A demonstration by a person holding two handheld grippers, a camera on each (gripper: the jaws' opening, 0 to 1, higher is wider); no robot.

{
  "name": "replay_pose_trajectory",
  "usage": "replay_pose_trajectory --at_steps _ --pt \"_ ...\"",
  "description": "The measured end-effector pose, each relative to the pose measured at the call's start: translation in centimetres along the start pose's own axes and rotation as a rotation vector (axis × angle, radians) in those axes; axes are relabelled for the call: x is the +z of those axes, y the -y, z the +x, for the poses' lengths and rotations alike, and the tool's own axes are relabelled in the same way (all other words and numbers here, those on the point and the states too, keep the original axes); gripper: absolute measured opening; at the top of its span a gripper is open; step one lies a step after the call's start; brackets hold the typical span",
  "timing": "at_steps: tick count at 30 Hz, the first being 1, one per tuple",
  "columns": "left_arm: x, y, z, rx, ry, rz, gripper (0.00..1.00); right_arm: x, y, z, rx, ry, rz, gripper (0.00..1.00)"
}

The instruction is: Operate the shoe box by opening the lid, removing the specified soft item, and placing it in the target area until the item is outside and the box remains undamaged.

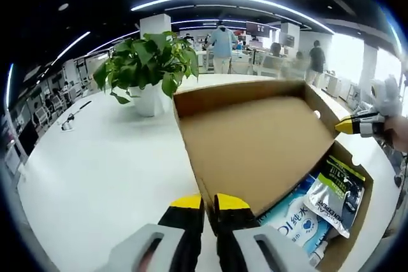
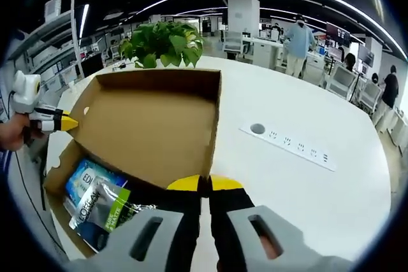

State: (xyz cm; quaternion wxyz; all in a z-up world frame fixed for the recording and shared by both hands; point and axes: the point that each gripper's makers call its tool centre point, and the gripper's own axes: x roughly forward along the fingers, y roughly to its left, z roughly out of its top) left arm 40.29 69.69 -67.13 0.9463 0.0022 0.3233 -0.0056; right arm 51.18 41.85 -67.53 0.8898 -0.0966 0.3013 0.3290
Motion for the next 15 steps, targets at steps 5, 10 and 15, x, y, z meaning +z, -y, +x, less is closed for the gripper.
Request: replay_pose_trajectory --at_steps 5,10,15 --pt "-0.16 -0.07 0.53 0.000 -0.021 -0.007 0.06 -0.08 -0.03 -0.08 0.009 -0.006 0.006 0.02" --pt "-0.38 -0.14 0.79 -0.002 -0.033 -0.014 0.06 -0.16 0.04 0.06 0.007 -0.011 0.006 0.02" --pt "-0.50 -0.18 1.01 0.000 -0.040 -0.020 0.07 -0.13 0.01 0.33 0.002 -0.012 0.012 0.01"
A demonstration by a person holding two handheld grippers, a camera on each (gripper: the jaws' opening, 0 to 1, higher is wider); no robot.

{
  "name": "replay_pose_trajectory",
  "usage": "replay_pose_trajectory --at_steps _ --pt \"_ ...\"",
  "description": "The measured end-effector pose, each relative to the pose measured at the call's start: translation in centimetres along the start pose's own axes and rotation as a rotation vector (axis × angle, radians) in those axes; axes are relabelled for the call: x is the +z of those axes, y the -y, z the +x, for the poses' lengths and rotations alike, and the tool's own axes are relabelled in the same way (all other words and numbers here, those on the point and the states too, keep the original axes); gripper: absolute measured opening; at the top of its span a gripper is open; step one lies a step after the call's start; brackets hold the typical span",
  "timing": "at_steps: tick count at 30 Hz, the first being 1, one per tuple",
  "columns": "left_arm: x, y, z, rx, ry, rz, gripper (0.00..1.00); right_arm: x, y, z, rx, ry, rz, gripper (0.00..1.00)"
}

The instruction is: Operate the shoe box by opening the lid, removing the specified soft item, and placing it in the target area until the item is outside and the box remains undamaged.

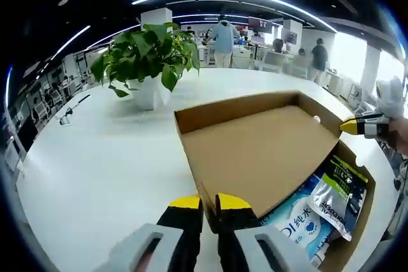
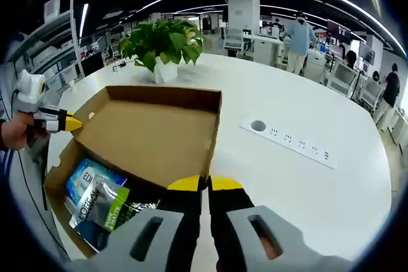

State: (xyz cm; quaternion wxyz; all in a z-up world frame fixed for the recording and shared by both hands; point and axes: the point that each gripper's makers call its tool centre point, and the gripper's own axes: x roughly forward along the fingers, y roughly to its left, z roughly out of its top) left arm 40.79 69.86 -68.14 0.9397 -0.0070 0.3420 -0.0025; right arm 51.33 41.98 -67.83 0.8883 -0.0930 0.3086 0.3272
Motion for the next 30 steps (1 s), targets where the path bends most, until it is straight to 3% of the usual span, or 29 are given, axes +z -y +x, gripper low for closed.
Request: replay_pose_trajectory --at_steps 13,24,30 --pt "-0.22 0.05 0.28 0.002 -0.018 0.033 0.08 0.02 -0.04 0.13 -0.003 -0.002 0.016 0.01" --pt "-0.31 0.32 0.42 0.022 -0.027 0.126 0.10 0.02 0.00 0.38 -0.004 -0.001 0.025 0.01" --pt "-0.37 0.23 0.41 0.021 -0.028 0.124 0.11 0.04 0.00 0.44 -0.006 -0.001 0.031 0.01"
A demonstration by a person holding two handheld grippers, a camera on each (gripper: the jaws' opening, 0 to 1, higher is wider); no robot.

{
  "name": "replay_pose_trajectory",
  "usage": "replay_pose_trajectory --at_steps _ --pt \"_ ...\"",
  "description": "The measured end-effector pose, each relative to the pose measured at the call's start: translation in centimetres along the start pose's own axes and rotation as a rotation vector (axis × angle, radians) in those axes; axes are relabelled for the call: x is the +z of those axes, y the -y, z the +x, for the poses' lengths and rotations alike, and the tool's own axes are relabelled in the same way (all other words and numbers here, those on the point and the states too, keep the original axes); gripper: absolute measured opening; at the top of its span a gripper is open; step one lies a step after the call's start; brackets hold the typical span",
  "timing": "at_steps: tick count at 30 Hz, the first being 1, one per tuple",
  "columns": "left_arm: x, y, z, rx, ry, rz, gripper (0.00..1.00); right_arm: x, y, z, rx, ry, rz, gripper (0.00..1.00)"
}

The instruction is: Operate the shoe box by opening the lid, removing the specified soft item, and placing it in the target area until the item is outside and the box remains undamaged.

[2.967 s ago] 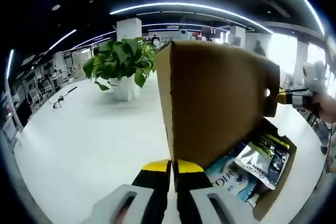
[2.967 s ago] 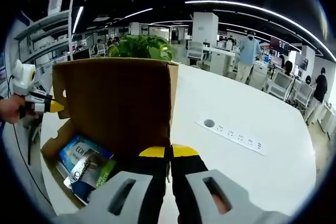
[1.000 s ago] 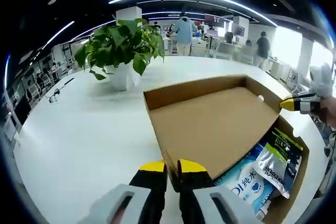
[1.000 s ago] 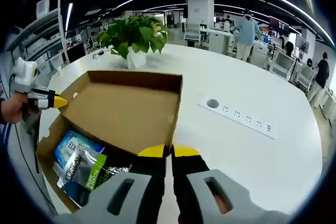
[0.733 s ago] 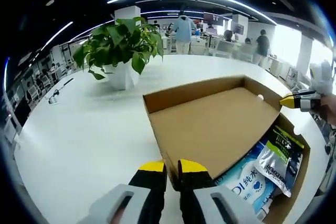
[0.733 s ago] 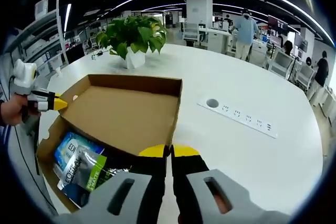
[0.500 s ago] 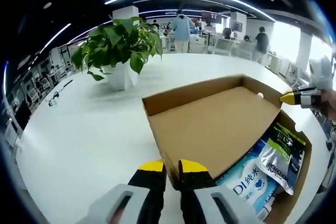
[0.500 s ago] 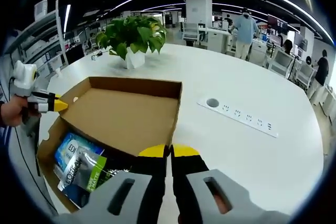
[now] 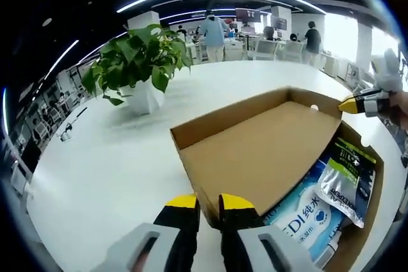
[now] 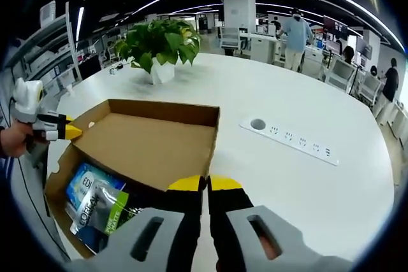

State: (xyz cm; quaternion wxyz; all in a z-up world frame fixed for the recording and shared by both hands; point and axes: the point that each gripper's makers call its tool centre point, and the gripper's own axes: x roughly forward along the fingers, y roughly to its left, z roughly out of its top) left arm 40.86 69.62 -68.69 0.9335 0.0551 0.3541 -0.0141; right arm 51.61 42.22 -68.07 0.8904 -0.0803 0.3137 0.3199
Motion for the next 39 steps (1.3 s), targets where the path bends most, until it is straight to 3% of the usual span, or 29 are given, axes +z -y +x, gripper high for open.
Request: replay_pose_trajectory --at_steps 22,28,39 --pt "0.0 0.3 -1.5 -0.002 0.020 -0.023 0.11 -0.6 0.2 -0.5 -0.014 -0.025 -0.004 0.02" --pt "0.2 0.5 -2.2 0.001 0.030 -0.024 0.11 -0.3 0.2 -1.3 -0.014 -0.015 -0.006 0.02" --pt "-0.3 1.6 -4.7 -0.015 0.059 -0.031 0.12 -1.4 0.4 -3.6 -0.021 -0.005 0.012 0.05"
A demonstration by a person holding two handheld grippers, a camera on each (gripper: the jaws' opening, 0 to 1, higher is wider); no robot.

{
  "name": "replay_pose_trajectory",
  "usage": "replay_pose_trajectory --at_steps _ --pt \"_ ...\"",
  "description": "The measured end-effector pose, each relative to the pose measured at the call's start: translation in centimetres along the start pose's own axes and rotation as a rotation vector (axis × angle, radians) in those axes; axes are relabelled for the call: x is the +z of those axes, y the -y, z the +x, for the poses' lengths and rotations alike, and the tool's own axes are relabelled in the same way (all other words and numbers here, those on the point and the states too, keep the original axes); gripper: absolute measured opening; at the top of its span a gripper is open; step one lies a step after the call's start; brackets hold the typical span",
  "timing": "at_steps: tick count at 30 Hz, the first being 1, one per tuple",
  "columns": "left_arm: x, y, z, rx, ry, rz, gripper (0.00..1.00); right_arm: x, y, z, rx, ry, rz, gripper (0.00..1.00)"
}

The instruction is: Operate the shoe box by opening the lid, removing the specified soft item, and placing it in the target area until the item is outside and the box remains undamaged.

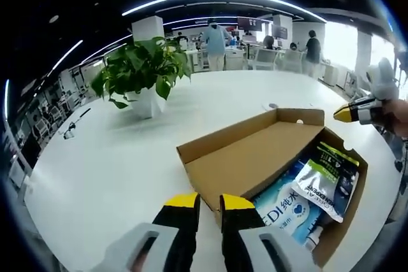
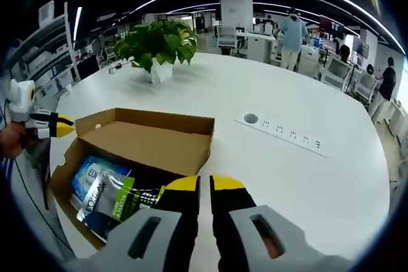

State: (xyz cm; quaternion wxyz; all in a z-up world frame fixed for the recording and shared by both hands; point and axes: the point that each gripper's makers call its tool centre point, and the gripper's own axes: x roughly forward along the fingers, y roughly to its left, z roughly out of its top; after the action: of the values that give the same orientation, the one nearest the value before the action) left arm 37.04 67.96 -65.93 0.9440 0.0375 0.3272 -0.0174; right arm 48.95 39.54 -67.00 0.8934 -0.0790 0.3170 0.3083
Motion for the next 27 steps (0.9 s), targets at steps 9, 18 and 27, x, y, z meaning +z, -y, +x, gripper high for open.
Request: replay_pose_trajectory --at_steps 9,18,27 --pt "0.8 1.3 -1.4 -0.010 0.036 0.013 0.12 -0.4 -0.1 -2.3 0.004 0.019 0.001 0.08" --pt "0.4 3.1 -2.1 -0.038 0.040 0.000 0.14 -1.8 -0.2 -4.0 0.010 0.022 0.017 0.11" --pt "-0.8 5.8 -2.6 -0.083 0.022 -0.011 0.15 -2.7 -0.8 -5.4 0.019 0.025 -0.016 0.13"
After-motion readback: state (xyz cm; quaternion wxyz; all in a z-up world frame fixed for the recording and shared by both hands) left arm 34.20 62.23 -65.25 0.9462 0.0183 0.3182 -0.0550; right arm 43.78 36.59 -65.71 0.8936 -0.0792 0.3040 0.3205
